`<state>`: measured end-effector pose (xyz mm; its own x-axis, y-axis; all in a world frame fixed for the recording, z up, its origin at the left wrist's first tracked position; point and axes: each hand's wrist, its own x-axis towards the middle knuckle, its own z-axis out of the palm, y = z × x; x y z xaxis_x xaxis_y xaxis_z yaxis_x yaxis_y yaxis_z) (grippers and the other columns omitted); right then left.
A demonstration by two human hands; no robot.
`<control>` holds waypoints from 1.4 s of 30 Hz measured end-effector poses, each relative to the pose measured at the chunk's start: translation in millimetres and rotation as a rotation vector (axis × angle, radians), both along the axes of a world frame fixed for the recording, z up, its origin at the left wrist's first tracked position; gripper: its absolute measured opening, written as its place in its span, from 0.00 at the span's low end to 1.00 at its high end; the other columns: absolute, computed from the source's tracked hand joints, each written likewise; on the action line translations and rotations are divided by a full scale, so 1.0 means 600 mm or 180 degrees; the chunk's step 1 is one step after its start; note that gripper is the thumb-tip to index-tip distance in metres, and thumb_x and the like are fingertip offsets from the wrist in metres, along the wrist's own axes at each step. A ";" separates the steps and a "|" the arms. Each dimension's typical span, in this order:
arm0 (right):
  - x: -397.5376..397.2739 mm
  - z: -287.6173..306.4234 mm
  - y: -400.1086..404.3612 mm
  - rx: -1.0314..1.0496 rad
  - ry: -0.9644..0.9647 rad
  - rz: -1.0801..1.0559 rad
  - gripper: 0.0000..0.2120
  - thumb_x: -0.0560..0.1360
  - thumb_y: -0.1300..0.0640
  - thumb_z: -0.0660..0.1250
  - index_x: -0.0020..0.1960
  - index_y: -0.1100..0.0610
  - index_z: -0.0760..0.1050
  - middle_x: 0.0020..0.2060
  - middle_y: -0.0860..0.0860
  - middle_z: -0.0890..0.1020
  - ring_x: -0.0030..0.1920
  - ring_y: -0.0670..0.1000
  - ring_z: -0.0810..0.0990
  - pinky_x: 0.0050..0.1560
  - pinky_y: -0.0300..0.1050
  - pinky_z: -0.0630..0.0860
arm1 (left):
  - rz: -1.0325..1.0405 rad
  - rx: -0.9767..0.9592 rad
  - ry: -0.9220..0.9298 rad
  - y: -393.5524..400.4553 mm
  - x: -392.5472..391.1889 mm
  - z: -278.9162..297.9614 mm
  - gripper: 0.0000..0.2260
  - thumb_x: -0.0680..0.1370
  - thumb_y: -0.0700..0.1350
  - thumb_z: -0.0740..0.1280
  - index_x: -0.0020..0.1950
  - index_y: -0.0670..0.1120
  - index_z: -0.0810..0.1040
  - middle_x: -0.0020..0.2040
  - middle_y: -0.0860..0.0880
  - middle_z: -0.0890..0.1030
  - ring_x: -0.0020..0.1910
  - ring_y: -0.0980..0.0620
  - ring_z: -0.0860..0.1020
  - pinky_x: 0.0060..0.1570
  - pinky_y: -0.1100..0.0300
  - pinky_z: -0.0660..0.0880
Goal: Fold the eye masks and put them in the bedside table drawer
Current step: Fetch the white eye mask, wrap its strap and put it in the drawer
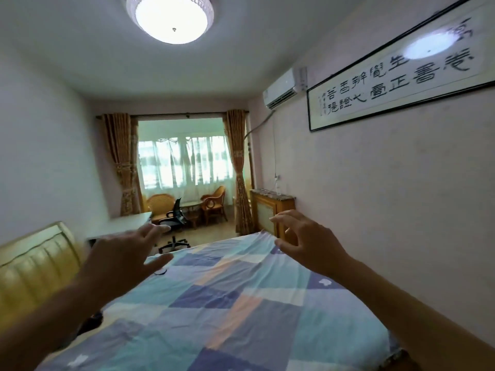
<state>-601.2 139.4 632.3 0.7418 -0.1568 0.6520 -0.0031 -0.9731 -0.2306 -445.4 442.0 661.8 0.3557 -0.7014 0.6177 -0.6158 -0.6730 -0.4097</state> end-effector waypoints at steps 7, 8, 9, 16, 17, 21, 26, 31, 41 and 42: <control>-0.224 -0.014 -0.221 -0.0054 0.0178 -0.0819 0.21 0.74 0.48 0.66 0.65 0.46 0.70 0.62 0.43 0.75 0.54 0.46 0.78 0.50 0.39 0.74 | -0.0569 0.0073 0.0095 -0.306 -0.105 -0.027 0.29 0.72 0.66 0.52 0.58 0.49 0.80 0.46 0.52 0.84 0.32 0.53 0.82 0.26 0.62 0.74; -0.244 -0.013 -0.248 -0.0098 0.0193 -0.0917 0.21 0.73 0.49 0.66 0.65 0.46 0.69 0.62 0.43 0.75 0.54 0.46 0.78 0.49 0.38 0.74 | -0.0613 0.0077 0.0122 -0.346 -0.114 -0.027 0.30 0.72 0.67 0.51 0.59 0.50 0.80 0.46 0.52 0.84 0.33 0.53 0.82 0.27 0.61 0.74; -0.261 -0.012 -0.275 -0.0124 0.0198 -0.0994 0.21 0.73 0.49 0.66 0.65 0.45 0.69 0.61 0.43 0.75 0.54 0.46 0.78 0.49 0.38 0.73 | -0.0681 0.0068 0.0124 -0.384 -0.120 -0.026 0.30 0.72 0.68 0.51 0.60 0.50 0.79 0.47 0.52 0.84 0.34 0.54 0.82 0.28 0.61 0.75; -0.284 0.007 -0.442 -0.0136 0.0095 -0.1183 0.19 0.74 0.48 0.64 0.65 0.46 0.69 0.63 0.42 0.73 0.56 0.45 0.77 0.51 0.39 0.73 | -0.0852 0.0138 0.0026 -0.620 -0.129 -0.013 0.28 0.73 0.68 0.56 0.61 0.50 0.78 0.48 0.50 0.85 0.34 0.52 0.83 0.26 0.62 0.72; -0.276 0.012 -0.467 -0.0192 0.0082 -0.1200 0.19 0.74 0.47 0.64 0.65 0.46 0.69 0.63 0.42 0.73 0.56 0.45 0.77 0.51 0.40 0.72 | -0.0848 0.0118 0.0014 -0.651 -0.124 -0.013 0.27 0.72 0.67 0.59 0.61 0.50 0.78 0.49 0.50 0.85 0.34 0.52 0.83 0.27 0.62 0.73; -0.247 0.028 -0.576 -0.0411 0.0094 -0.1350 0.21 0.75 0.45 0.62 0.67 0.46 0.67 0.64 0.42 0.72 0.58 0.46 0.77 0.54 0.43 0.73 | -0.0762 0.0078 0.0145 -0.780 -0.091 -0.016 0.27 0.71 0.67 0.64 0.62 0.50 0.78 0.52 0.50 0.84 0.38 0.51 0.84 0.31 0.59 0.76; -0.253 0.037 -0.735 -0.0490 0.0166 -0.1601 0.21 0.75 0.44 0.60 0.68 0.45 0.66 0.66 0.41 0.70 0.61 0.46 0.75 0.56 0.43 0.70 | -0.0933 0.0116 0.0263 -0.985 -0.070 -0.014 0.33 0.71 0.70 0.50 0.64 0.52 0.76 0.52 0.51 0.83 0.35 0.53 0.82 0.24 0.65 0.67; -0.298 0.026 -0.925 -0.0395 0.0342 -0.1837 0.21 0.76 0.44 0.59 0.68 0.43 0.64 0.67 0.39 0.68 0.60 0.45 0.75 0.55 0.42 0.70 | -0.1173 0.0044 0.0273 -1.217 -0.122 -0.025 0.30 0.75 0.68 0.50 0.74 0.57 0.60 0.69 0.56 0.72 0.52 0.55 0.81 0.29 0.64 0.62; -0.298 0.042 -1.364 -0.0130 0.0462 -0.1435 0.20 0.76 0.41 0.57 0.68 0.40 0.64 0.66 0.34 0.67 0.57 0.40 0.75 0.50 0.38 0.68 | -0.1442 -0.0376 0.0665 -1.627 -0.162 -0.036 0.30 0.75 0.69 0.47 0.74 0.60 0.57 0.70 0.58 0.69 0.58 0.56 0.77 0.45 0.61 0.74; -0.285 0.050 -1.399 -0.0105 0.0462 -0.1322 0.20 0.76 0.42 0.58 0.68 0.40 0.64 0.66 0.34 0.67 0.55 0.39 0.76 0.49 0.39 0.69 | -0.1389 -0.0380 0.0646 -1.653 -0.157 -0.029 0.30 0.74 0.69 0.46 0.74 0.60 0.57 0.70 0.58 0.69 0.58 0.56 0.78 0.44 0.62 0.73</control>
<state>-772.1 -699.8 662.0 0.7044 -0.4419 0.5555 -0.4255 -0.8893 -0.1677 -539.4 -549.7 644.2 0.1661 -0.7403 0.6514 -0.9099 -0.3697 -0.1881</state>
